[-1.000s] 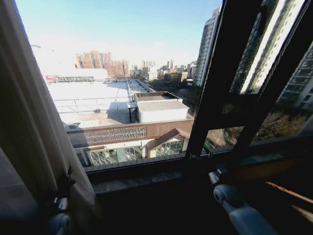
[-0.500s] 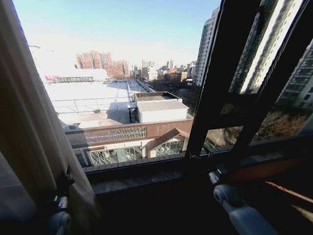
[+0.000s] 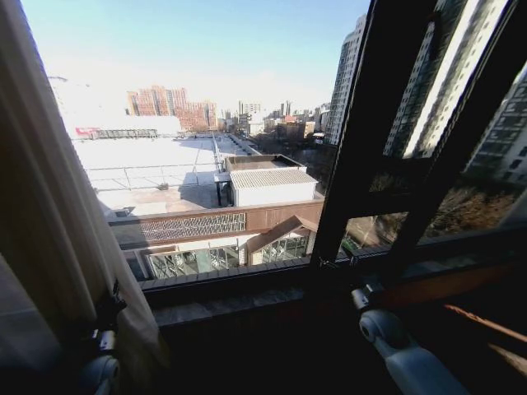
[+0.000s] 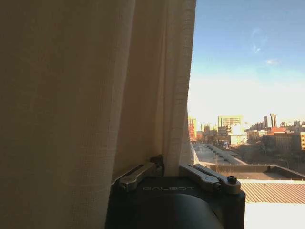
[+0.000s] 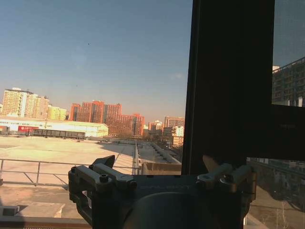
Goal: Open the curtains by pulling them apart, changing their state from closed to fully open.
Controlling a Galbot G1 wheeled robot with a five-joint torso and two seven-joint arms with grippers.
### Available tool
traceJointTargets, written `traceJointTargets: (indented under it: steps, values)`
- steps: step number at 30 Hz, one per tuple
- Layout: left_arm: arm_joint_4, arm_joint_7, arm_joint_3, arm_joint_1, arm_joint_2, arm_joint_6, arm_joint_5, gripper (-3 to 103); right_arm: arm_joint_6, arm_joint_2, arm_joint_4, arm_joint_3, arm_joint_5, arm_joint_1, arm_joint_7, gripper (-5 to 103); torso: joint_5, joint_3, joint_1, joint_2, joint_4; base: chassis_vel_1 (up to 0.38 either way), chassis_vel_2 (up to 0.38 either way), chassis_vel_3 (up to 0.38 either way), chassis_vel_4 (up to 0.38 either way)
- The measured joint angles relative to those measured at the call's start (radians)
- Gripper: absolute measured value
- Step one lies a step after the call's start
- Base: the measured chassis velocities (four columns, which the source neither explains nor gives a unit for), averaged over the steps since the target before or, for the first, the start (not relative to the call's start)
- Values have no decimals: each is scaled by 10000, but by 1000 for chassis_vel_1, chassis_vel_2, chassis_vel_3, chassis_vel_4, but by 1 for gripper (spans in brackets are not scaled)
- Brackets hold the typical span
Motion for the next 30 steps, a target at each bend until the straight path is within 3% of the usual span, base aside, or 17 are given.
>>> traceJointTargets:
  steps: [11,17,25,30]
  values:
    - [175,-355,-43,-38,59,7,-46,0,0,0,-1,1,0,0,0,100,4,0,0,0,0,-44,-36,50,47]
    - [784,-1203,-322,-275,519,193,-468,0,0,0,0,0,0,0,0,100,5,0,0,1,0,0,0,0,0]
    - [1977,-2823,-924,-844,1445,963,-830,0,0,0,0,0,0,0,0,100,2,0,0,0,0,0,0,0,0]
    - [2747,-3122,-1237,-1084,1929,1002,-754,0,0,0,0,0,0,0,0,100,-2,3,1,0,2,0,0,0,0]
